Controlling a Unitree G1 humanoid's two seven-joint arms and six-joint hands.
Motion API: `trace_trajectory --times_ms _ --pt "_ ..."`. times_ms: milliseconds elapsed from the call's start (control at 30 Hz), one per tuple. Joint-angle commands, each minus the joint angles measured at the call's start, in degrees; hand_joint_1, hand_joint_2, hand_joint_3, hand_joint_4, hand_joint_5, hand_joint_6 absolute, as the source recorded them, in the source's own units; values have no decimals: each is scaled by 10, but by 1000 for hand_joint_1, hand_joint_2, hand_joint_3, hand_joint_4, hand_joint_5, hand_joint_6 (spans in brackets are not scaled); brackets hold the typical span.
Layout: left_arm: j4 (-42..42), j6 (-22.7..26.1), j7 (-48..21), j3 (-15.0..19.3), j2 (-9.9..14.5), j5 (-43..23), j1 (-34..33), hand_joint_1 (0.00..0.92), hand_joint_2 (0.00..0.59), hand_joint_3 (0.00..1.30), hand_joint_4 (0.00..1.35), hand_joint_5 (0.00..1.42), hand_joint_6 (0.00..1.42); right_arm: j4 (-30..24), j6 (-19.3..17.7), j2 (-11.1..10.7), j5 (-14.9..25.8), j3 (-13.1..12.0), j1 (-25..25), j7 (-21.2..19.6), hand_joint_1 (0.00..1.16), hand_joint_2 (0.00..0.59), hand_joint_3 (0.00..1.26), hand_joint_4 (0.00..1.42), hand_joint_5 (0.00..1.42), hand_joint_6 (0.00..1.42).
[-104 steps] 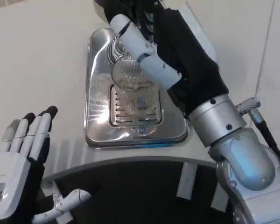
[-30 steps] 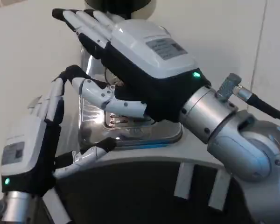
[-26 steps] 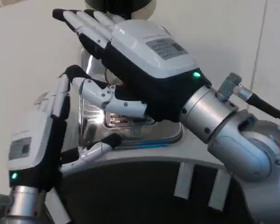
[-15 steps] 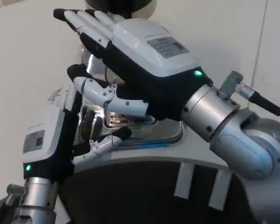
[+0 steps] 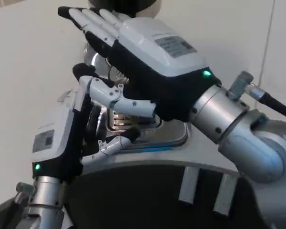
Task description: Grasp the cup under the faucet to collect the drink, then remove the cup.
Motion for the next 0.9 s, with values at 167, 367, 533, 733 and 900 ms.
trace_trajectory --times_ms 167,367,533,733,900 --pt "24 -9 14 -14 -1 -1 -19 141 40 0 0 145 151 -41 -7 9 22 -56 86 -55 31 574 0 0 0 0" --pt "36 -13 16 -18 0 0 -27 135 41 0 0 147 154 -108 -20 20 35 -115 164 -111 40 570 0 0 0 0" --pt "43 -15 17 -22 -1 0 -31 132 41 0 0 147 154 -164 -53 12 40 -140 224 -131 48 566 0 0 0 0" --pt "56 -14 18 -27 -6 -5 -41 131 41 0 0 147 153 -221 -91 -24 40 -189 331 -124 121 568 0 0 0 0" --pt "73 -12 23 -32 -10 -3 -56 131 41 0 0 147 153 -245 -127 -47 49 -250 435 -128 205 550 0 0 0 0"
